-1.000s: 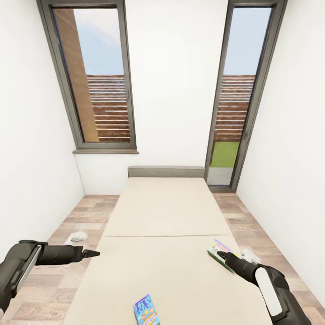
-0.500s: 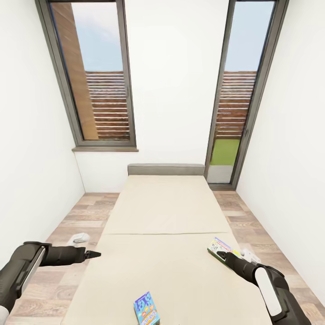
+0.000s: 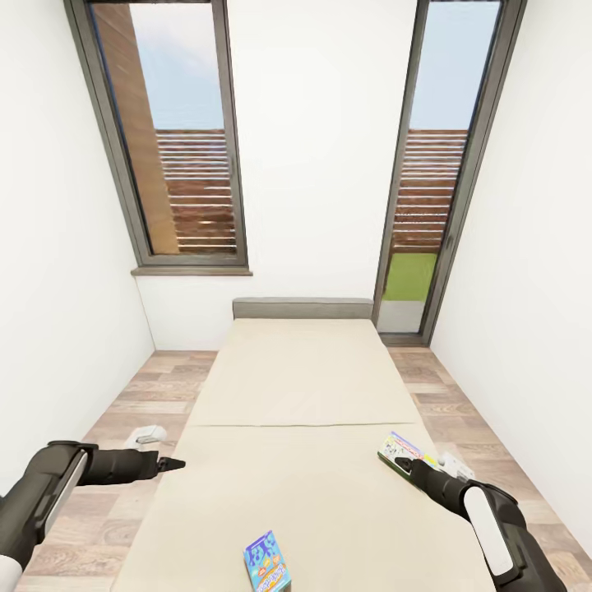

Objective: Put all the toys in the child's room - the three board games (two on the bed and one on the table), the two jigsaw puzzles on the table, and the tennis ball on the table - inside the toy box on the table in the child's room.

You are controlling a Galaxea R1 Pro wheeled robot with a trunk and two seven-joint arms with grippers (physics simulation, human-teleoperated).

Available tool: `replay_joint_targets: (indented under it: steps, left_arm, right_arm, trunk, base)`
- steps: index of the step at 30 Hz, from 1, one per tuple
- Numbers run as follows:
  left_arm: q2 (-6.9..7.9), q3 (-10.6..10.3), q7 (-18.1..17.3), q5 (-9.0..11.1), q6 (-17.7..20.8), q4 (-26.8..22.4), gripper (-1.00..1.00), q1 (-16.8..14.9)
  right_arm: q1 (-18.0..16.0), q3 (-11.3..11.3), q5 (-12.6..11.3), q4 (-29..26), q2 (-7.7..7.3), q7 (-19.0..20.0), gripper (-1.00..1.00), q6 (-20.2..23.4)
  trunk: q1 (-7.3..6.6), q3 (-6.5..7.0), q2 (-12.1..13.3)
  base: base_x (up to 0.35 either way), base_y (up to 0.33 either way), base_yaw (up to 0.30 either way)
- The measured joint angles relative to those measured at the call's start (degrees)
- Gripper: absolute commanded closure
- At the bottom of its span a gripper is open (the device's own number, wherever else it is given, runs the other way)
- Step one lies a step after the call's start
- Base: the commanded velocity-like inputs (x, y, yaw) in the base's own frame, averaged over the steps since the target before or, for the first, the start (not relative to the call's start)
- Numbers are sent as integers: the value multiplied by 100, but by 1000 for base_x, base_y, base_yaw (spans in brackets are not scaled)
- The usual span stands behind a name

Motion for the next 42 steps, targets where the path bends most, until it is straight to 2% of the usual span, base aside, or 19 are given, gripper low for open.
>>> replay_joint_targets:
  steps: [9, 17, 30, 35, 42]
  left_arm:
    - [-11, 0, 144, 9, -150, 8, -100, 0]
    - [-116, -7, 246, 7, -239, 131, -100, -20]
    - [-227, -10, 622, -7, -261, 277, -100, -43]
    - [-332, -11, 663, -7, -280, 297, -100, -43]
    - [-487, -11, 768, -8, -415, 359, -100, -52]
  right_arm:
    - [0, 26, 3, -18, 6, -8, -100, 42]
    - [0, 18, -3, -2, -12, -8, -100, 66]
    - [0, 39, -2, -72, -37, -6, -100, 260]
    - [0, 37, -3, -288, -21, -4, -100, 504]
    - [9, 33, -10, -871, -8, 1, -100, 845]
  trunk:
    - [0, 0, 0]
    - [0, -9, 0]
    - [0, -108, 0]
    - [0, -154, 0]
    - [0, -219, 0]
  base:
    - [0, 0, 0]
    - [0, 0, 0]
    - [0, 0, 0]
    - [0, 0, 0]
    - [0, 0, 0]
